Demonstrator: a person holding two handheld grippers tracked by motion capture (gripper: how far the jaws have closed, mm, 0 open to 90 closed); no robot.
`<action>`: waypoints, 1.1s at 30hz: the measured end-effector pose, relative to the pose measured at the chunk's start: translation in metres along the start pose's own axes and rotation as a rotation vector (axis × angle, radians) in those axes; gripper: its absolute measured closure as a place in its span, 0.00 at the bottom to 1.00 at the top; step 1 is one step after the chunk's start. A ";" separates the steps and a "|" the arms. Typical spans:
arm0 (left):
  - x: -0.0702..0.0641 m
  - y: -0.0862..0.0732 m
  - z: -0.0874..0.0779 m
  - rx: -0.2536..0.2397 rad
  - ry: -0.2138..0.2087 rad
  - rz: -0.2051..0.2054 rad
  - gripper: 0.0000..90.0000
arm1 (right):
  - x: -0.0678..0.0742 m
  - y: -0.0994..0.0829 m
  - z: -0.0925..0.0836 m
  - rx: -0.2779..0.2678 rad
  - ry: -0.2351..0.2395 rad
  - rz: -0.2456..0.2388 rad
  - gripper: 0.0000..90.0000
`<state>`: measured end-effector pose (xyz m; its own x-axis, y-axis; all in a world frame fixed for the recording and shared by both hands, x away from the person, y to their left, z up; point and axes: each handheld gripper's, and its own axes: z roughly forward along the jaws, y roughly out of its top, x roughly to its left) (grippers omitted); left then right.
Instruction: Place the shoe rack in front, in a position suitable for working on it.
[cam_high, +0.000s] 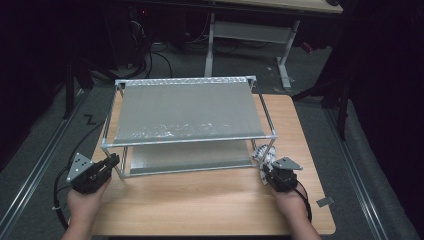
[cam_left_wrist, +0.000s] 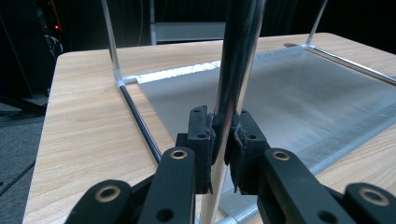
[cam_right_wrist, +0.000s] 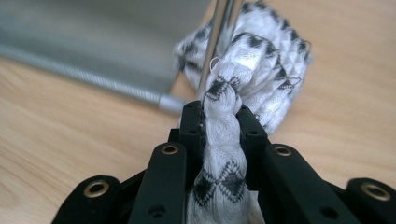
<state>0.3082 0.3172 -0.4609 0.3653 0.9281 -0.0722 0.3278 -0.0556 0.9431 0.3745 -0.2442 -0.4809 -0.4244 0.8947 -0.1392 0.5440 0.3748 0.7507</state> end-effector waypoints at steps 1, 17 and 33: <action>0.000 0.000 0.000 0.000 0.000 0.000 0.89 | 0.001 -0.002 0.003 0.019 0.005 0.001 0.85; 0.000 0.000 0.000 -0.002 0.003 -0.002 0.89 | 0.002 0.000 -0.002 -0.002 0.003 0.002 0.85; -0.002 0.000 0.001 0.000 0.003 0.009 0.89 | -0.002 0.028 -0.035 -0.157 -0.030 -0.003 0.85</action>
<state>0.3084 0.3153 -0.4611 0.3657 0.9286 -0.0633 0.3246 -0.0635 0.9437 0.3650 -0.2440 -0.4370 -0.4028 0.9013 -0.1593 0.4221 0.3373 0.8415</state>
